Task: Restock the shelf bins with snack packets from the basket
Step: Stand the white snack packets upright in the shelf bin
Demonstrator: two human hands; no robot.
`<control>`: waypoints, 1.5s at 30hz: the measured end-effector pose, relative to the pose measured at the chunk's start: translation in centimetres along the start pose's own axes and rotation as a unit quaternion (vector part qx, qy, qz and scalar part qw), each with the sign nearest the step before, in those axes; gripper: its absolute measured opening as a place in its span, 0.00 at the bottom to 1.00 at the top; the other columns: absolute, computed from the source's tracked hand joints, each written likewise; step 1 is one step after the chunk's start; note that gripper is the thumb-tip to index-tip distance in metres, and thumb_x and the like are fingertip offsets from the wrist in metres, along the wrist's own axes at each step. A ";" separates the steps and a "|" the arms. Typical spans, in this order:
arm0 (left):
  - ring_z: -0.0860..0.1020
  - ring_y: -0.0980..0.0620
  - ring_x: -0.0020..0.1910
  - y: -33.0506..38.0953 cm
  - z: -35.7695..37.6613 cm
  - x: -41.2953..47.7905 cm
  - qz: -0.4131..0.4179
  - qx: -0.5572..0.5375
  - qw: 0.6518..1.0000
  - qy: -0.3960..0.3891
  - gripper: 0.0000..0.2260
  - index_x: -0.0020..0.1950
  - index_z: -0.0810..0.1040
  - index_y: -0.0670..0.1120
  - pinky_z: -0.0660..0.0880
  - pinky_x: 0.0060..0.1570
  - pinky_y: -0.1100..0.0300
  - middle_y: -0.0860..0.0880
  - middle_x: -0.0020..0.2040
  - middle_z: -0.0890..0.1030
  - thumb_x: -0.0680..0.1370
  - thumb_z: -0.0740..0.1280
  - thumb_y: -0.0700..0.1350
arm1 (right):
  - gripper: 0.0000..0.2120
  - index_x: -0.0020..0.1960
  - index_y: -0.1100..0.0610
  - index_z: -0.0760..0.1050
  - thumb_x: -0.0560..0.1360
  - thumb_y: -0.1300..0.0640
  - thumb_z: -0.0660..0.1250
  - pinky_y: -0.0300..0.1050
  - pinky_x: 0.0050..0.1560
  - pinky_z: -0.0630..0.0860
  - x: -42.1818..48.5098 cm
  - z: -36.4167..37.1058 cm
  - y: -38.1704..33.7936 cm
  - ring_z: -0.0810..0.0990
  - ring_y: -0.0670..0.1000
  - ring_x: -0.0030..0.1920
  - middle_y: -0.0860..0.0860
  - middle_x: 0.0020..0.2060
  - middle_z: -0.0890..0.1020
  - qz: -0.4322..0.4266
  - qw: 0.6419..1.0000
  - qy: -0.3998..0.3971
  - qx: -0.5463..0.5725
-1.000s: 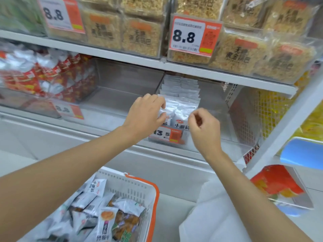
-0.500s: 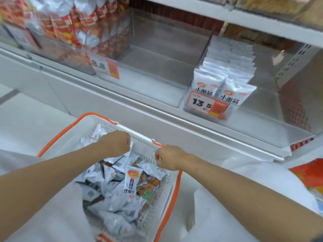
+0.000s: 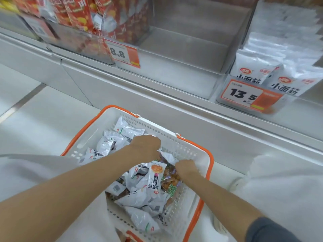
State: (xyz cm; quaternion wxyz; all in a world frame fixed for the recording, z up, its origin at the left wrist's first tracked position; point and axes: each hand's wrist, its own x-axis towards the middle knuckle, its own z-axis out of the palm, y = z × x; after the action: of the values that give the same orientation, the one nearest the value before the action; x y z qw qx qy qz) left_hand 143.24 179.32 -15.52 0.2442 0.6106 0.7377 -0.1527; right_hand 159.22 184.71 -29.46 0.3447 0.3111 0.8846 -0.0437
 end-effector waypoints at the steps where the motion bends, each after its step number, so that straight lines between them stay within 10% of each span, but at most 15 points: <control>1: 0.74 0.48 0.61 0.0 0.1 0.1 -0.006 -0.002 1.000 -0.004 0.13 0.64 0.73 0.50 0.71 0.58 0.55 0.50 0.63 0.76 0.81 0.59 0.44 | 0.12 0.56 0.56 0.80 0.77 0.65 0.60 0.46 0.51 0.74 -0.2 -1.2 -0.1 0.81 0.56 0.56 0.53 0.54 0.82 0.003 0.999 0.030 0.018; 9: 0.63 0.46 0.74 -0.7 -1.6 1.5 0.071 -0.156 0.985 -0.010 0.37 0.78 0.55 0.49 0.64 0.70 0.48 0.47 0.76 0.62 0.74 0.68 0.36 | 0.07 0.46 0.58 0.75 0.79 0.63 0.59 0.45 0.38 0.68 -5.7 -13.4 4.0 0.76 0.57 0.41 0.52 0.39 0.75 -0.117 0.978 0.137 0.107; 15: 0.82 0.55 0.38 3.9 -5.0 -2.5 0.156 -0.459 0.874 -0.038 0.06 0.48 0.79 0.43 0.79 0.40 0.62 0.50 0.39 0.82 0.77 0.70 0.45 | 0.15 0.37 0.49 0.65 0.83 0.51 0.58 0.50 0.39 0.67 -13.1 -16.1 10.2 0.74 0.54 0.39 0.49 0.35 0.75 -0.078 0.880 0.321 0.343; 21: 0.72 0.63 0.24 9.6 -7.9 -3.3 0.192 -0.441 0.872 0.085 0.11 0.35 0.75 0.49 0.68 0.29 0.68 0.57 0.24 0.75 0.77 0.70 0.44 | 0.11 0.44 0.57 0.76 0.81 0.52 0.63 0.54 0.42 0.74 -17.9 -14.9 14.8 0.79 0.56 0.40 0.54 0.38 0.82 0.010 0.805 0.443 0.394; 27: 0.76 0.61 0.31 13.2 -11.1 -2.7 0.188 -0.430 0.861 0.198 0.09 0.35 0.77 0.53 0.72 0.33 0.64 0.55 0.34 0.80 0.75 0.71 0.50 | 0.12 0.44 0.57 0.79 0.79 0.49 0.65 0.42 0.33 0.75 -22.7 -15.0 17.8 0.79 0.47 0.30 0.50 0.32 0.84 0.040 0.605 0.458 0.650; 33: 0.81 0.51 0.42 18.1 -15.2 -2.7 0.253 -0.462 0.828 0.192 0.17 0.51 0.77 0.45 0.78 0.45 0.55 0.47 0.45 0.83 0.82 0.56 0.56 | 0.07 0.53 0.56 0.80 0.74 0.59 0.72 0.43 0.39 0.80 -24.5 -14.9 18.4 0.84 0.48 0.42 0.51 0.44 0.86 -0.025 0.628 0.362 0.689; 40: 0.76 0.53 0.41 21.5 -21.5 -1.6 0.222 -0.339 0.850 0.336 0.11 0.53 0.74 0.46 0.72 0.46 0.54 0.51 0.44 0.78 0.82 0.58 0.52 | 0.02 0.48 0.58 0.79 0.76 0.61 0.69 0.37 0.30 0.77 -26.9 -15.9 25.1 0.82 0.47 0.32 0.49 0.35 0.85 0.056 0.455 0.419 0.784; 45: 0.77 0.48 0.50 22.1 -26.2 3.2 0.194 -0.231 0.881 0.365 0.10 0.57 0.77 0.46 0.75 0.53 0.53 0.49 0.52 0.79 0.80 0.59 0.43 | 0.04 0.50 0.59 0.77 0.76 0.61 0.69 0.35 0.28 0.76 -26.0 -16.4 31.0 0.81 0.44 0.28 0.51 0.35 0.84 0.121 0.472 0.396 0.778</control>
State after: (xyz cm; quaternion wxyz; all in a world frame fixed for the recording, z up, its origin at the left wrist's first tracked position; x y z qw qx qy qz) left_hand 159.79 200.23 6.20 0.1164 0.6805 0.6554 0.3063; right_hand 182.47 200.90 3.76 -0.4247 0.5391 0.4827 -0.5441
